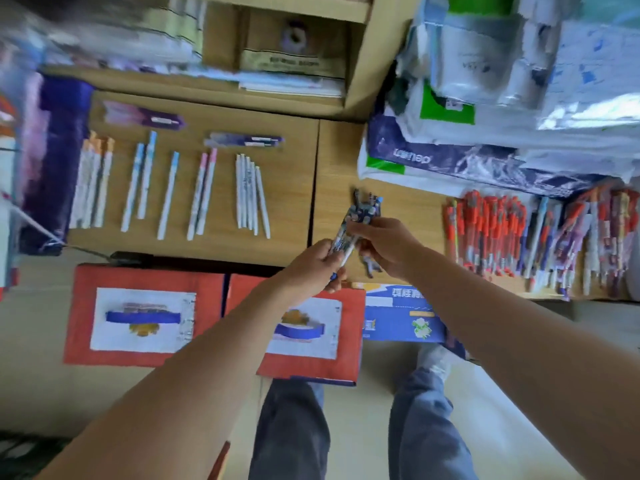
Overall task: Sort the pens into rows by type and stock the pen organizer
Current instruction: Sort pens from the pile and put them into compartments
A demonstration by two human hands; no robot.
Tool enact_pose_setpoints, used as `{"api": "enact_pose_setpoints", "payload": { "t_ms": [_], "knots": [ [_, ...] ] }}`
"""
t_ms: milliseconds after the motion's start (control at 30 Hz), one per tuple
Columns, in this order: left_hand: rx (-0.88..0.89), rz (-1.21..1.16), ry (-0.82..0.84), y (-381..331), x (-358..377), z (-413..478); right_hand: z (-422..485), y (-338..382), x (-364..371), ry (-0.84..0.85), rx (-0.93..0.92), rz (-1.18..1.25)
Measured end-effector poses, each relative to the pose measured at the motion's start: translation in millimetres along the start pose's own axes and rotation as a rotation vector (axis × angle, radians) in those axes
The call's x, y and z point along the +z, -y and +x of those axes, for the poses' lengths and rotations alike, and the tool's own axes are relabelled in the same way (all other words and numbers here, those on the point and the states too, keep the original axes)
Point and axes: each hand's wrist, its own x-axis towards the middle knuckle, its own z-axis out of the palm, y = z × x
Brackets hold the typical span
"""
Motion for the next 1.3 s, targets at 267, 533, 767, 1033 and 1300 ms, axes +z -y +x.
{"api": "enact_pose_setpoints", "payload": {
  "t_ms": [267, 533, 767, 1033, 1300],
  "knots": [
    [0.008, -0.004, 0.09, 18.9, -61.8, -11.4, 11.4, 12.6, 67.6, 0.124, 0.055, -0.022],
    [0.2, 0.587, -0.439, 47.9, -108.4, 14.4, 59.1, 24.4, 82.9, -0.042, -0.056, -0.311],
    [0.258, 0.956, -0.558, 56.1, -128.0, 51.5, 106.9, 28.2, 101.7, -0.11, -0.172, -0.622],
    [0.28, 0.987, -0.649, 65.3, -135.4, 63.9, 116.5, 20.3, 115.0, -0.246, -0.349, -0.819],
    [0.3, 0.987, -0.692, 70.1, -139.4, 65.9, 111.7, 9.1, 116.1, -0.296, -0.442, -0.785]
  ]
}}
